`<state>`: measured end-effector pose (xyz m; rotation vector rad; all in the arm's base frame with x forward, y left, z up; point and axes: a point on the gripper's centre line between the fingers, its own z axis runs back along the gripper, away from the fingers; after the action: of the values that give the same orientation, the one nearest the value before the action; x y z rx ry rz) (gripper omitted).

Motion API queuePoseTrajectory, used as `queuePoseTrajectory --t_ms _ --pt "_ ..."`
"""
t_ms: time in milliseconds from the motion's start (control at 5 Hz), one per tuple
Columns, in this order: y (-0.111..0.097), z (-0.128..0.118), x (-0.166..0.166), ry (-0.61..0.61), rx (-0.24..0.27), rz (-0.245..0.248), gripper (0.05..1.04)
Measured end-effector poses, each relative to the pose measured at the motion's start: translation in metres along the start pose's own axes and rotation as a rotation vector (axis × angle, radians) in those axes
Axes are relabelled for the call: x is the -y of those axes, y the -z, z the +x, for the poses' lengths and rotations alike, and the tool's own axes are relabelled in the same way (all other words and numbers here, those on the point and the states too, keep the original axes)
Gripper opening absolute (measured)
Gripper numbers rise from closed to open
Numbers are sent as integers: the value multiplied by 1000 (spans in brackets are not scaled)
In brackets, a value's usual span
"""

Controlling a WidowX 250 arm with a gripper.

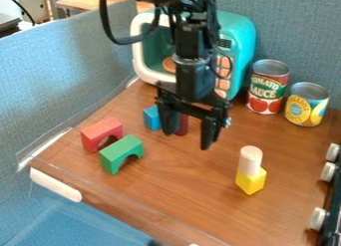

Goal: Moved the brown cylinder from left side of the table to the right side of the table

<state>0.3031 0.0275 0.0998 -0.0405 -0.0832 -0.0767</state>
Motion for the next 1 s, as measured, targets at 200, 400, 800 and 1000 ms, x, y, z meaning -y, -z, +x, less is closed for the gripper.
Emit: queuePoseTrajectory --t_ms 200,400,800,1000 --pt "-3 14 -10 -32 -7 16 1001" --pt "-15 27 -22 -52 4 53 1001" --pt "-13 45 -43 -93 10 29 1001" --pt "-10 44 -59 -136 -1 31 1001"
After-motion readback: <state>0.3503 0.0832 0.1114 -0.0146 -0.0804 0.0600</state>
